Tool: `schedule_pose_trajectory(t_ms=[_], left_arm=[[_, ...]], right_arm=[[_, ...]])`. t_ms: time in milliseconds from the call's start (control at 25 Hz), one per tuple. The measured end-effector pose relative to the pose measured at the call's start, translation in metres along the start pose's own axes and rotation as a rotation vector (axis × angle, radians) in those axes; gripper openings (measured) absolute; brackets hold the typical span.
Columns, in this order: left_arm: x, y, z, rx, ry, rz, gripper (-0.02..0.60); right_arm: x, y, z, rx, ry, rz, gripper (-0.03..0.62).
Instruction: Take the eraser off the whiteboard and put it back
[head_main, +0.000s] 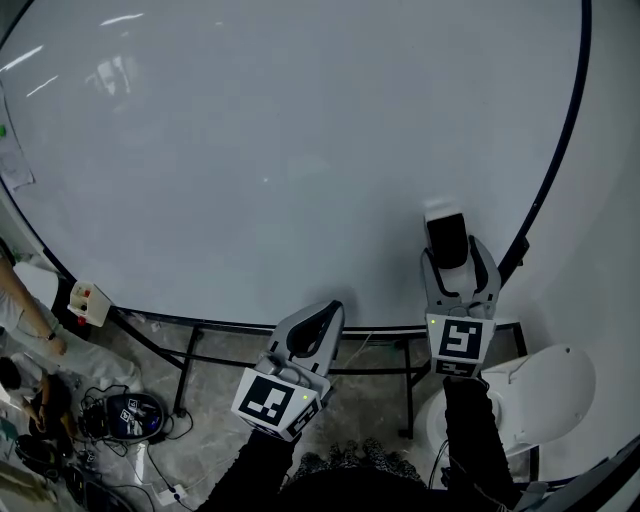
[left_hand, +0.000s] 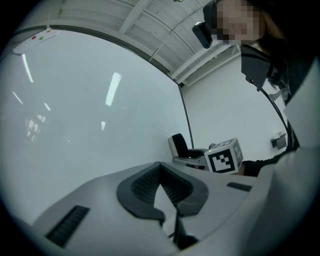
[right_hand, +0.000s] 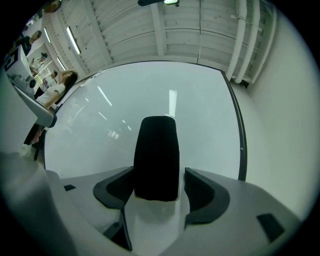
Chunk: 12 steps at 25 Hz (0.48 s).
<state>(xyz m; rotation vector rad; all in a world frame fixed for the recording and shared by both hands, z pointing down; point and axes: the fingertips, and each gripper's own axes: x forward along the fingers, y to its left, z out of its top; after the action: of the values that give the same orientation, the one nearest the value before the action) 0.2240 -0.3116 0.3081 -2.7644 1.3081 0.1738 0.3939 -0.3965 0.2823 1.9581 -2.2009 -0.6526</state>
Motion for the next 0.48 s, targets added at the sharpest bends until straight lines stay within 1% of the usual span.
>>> schedule_pose_trajectory(t_ms=[120,200,280,360,480], left_arm=[[-0.003,-0.002,0.0,-0.004,0.001,-0.007,0.006],[-0.006,-0.003,0.0,-0.007,0.003,-0.008,0.006],[-0.009,-0.003,0.0,-0.007,0.003,-0.01,0.006],[-0.013,-0.003,0.003,-0.005,0.0,-0.013,0.006],[-0.02,-0.002,0.006,-0.002,-0.004,-0.017,0.006]], right_arm=[[0.0,0.002,-0.001,-0.008,0.024,0.006,0.312],[0.0,0.003,-0.002,-0.014,0.046,0.013,0.281],[0.0,0.004,-0.003,-0.011,0.063,0.014,0.279],[-0.001,0.004,-0.002,0.006,0.074,0.02,0.276],[-0.008,0.006,0.003,0.051,0.064,0.032,0.275]])
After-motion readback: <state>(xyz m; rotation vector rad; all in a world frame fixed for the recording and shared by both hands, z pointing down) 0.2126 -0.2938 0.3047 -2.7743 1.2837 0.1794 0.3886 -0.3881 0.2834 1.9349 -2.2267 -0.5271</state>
